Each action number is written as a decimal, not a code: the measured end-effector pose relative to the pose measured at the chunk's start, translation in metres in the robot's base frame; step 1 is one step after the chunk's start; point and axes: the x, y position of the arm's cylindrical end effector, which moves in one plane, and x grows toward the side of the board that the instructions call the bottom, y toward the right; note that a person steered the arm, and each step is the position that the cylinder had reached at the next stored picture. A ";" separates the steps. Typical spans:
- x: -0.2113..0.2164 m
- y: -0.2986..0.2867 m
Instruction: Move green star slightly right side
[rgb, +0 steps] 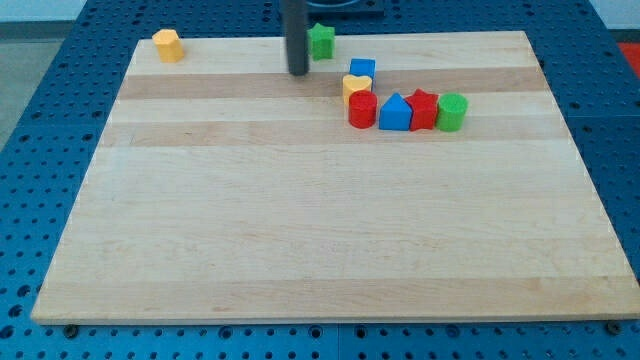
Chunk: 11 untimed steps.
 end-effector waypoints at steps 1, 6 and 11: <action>-0.032 -0.032; -0.054 0.027; -0.052 -0.026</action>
